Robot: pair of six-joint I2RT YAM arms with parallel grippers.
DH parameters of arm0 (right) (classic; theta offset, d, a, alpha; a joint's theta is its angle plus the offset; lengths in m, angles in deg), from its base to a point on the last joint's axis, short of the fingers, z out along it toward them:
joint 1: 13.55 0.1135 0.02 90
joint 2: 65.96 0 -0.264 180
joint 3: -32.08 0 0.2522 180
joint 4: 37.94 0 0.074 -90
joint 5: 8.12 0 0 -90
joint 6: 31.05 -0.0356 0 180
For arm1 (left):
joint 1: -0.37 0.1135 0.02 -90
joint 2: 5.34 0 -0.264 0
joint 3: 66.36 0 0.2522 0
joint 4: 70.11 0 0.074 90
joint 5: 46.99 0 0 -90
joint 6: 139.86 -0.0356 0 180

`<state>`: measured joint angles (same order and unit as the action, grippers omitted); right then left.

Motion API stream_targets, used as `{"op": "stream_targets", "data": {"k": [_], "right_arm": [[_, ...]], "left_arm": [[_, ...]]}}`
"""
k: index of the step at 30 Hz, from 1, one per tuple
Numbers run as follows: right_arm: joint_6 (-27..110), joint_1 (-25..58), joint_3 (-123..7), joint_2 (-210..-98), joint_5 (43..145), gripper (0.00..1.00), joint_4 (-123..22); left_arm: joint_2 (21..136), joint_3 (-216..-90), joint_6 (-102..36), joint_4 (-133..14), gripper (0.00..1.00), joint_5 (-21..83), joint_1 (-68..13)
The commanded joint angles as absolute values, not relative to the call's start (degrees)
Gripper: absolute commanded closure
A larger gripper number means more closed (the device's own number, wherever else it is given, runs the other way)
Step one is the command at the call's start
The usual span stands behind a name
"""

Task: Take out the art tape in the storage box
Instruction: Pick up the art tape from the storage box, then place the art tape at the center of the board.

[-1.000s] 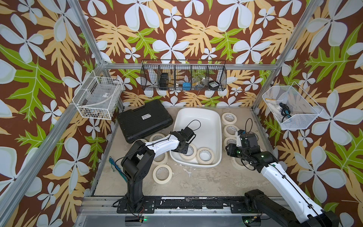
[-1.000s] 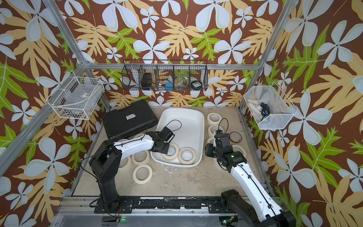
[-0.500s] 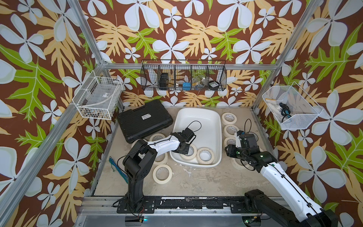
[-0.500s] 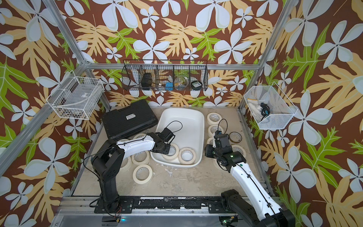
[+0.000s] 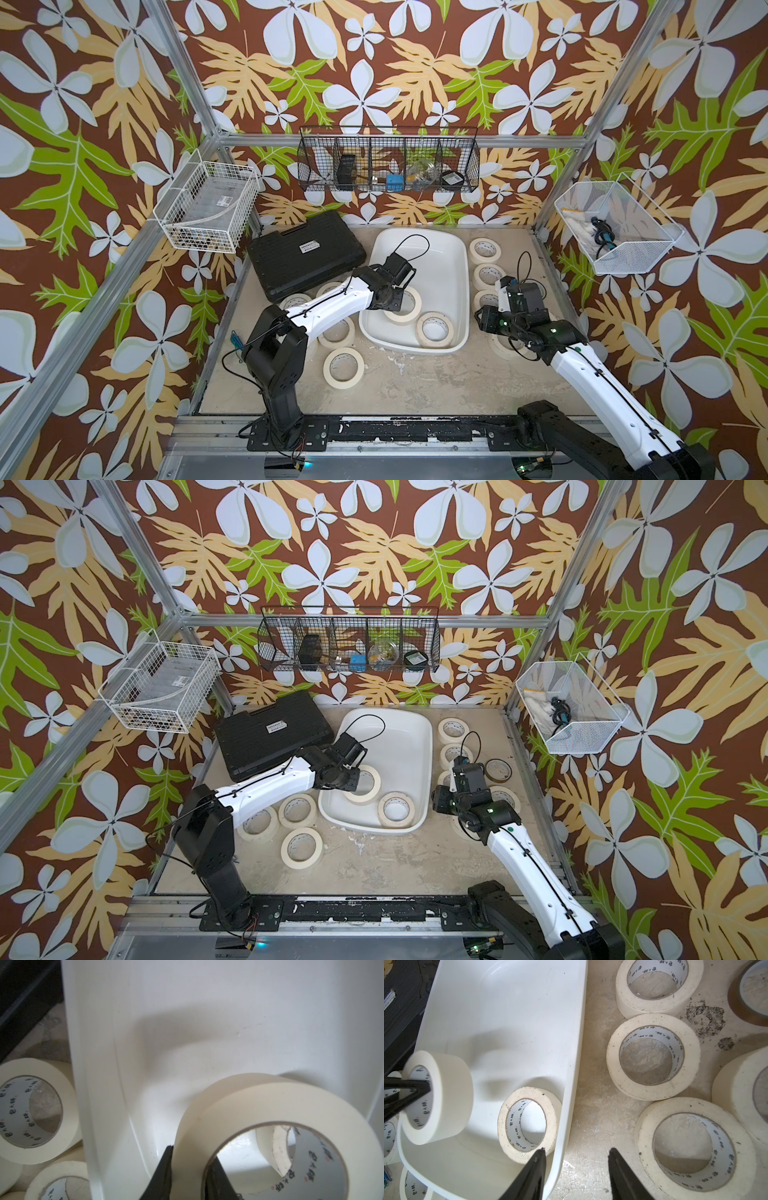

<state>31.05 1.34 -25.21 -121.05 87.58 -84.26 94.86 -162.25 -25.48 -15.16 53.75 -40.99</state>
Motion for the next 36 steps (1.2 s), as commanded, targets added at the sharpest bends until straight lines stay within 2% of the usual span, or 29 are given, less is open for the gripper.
{"op": "stream_targets", "data": {"k": [1,14,26,36], "right_arm": [[31.04,1.31,-25.65,-120.72,87.33,0.48,-83.79],[30.56,1.33,-25.89,-122.13,87.76,0.48,-82.62],[30.39,1.65,-25.76,-122.92,87.94,0.48,-82.03],[29.78,2.22,-25.36,-123.44,88.06,0.48,-81.56]], "left_arm": [[92.02,-164.44,-24.66,-9.75,0.87,52.49,-41.02],[80.2,-158.72,-19.64,-4.27,0.88,48.69,-47.23],[72.0,-144.4,-13.37,-8.79,0.9,47.46,-55.73],[71.54,-133.51,-11.14,-16.12,0.9,46.76,-57.96]]}}
